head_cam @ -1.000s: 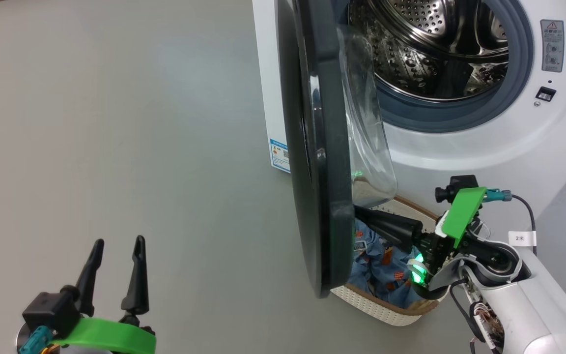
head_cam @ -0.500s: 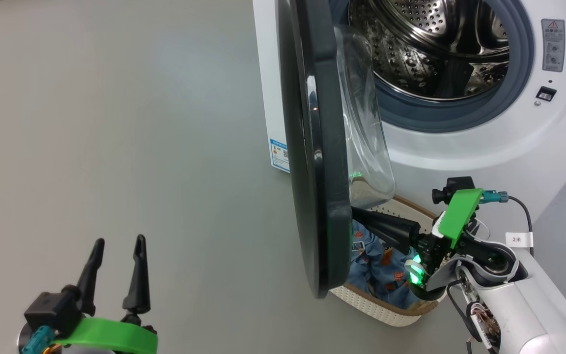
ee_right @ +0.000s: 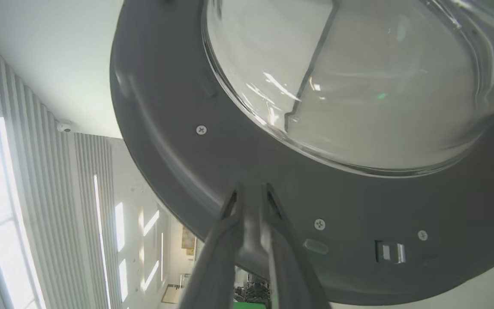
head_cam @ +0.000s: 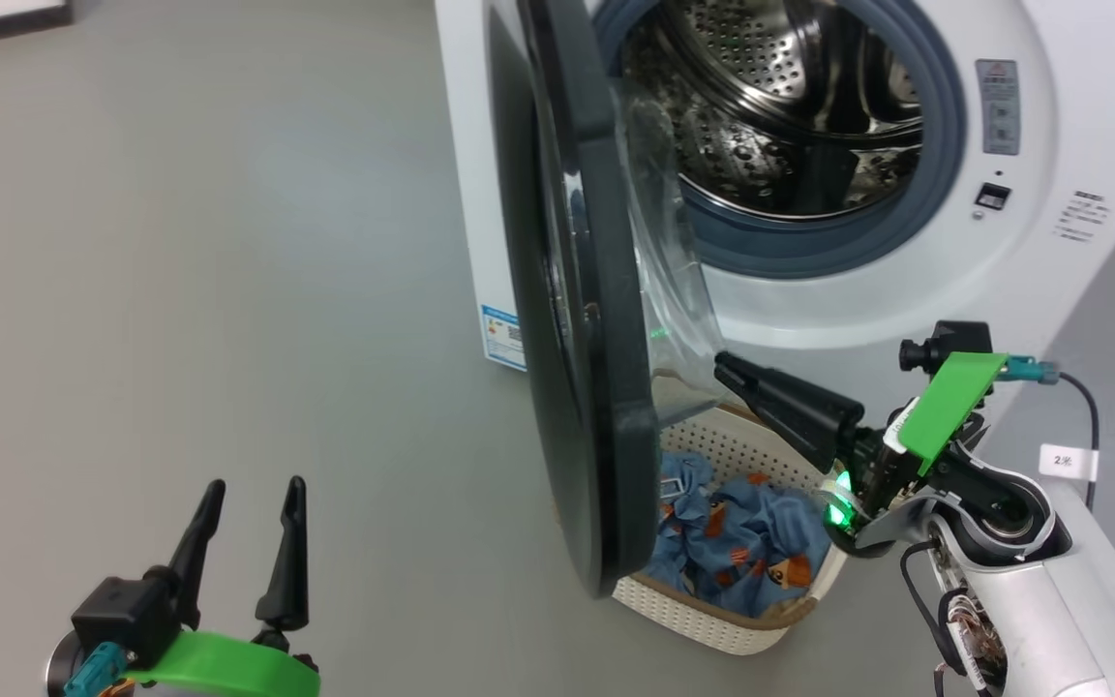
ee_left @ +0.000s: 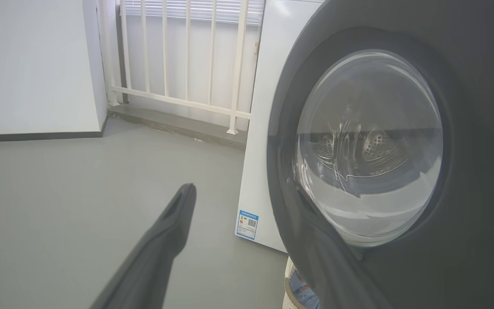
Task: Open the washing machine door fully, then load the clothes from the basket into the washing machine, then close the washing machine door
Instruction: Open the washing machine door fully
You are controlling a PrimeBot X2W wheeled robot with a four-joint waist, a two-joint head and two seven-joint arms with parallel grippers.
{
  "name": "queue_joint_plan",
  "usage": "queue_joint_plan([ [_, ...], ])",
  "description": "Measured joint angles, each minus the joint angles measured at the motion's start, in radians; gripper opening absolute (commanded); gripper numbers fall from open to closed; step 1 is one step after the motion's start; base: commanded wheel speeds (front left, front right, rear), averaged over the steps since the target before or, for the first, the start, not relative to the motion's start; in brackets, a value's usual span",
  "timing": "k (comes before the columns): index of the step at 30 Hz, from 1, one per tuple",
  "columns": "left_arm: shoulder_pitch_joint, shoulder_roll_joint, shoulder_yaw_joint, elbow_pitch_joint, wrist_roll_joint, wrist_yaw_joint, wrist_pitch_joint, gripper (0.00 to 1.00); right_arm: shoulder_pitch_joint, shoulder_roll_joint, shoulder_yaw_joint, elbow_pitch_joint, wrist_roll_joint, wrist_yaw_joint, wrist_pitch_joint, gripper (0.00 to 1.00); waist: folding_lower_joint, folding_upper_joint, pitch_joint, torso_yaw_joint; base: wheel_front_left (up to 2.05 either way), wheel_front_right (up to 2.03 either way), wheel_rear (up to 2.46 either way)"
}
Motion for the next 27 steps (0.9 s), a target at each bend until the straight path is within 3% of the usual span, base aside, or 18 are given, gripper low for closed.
queue_joint_plan([
  [9,0.001,0.009,-0.004,0.001,-0.009,0.000,0.000,1.00,0.089,-0.020,0.004,-0.246,-0.139,0.000,-0.128,1.00,0.0000,0.0000,-0.010,-0.081,0.00,0.00,0.00],
  [16,0.008,0.017,-0.003,-0.001,-0.017,0.000,0.000,1.00,0.180,-0.084,0.022,-0.405,-0.244,0.000,-0.298,1.00,0.0000,0.0000,-0.009,-0.160,0.00,0.00,0.00],
  [27,0.020,0.018,0.014,-0.013,-0.024,0.006,0.000,1.00,0.246,-0.217,0.128,-0.458,-0.467,0.000,-0.586,1.00,0.0000,0.0000,-0.005,-0.278,0.00,0.00,0.00],
])
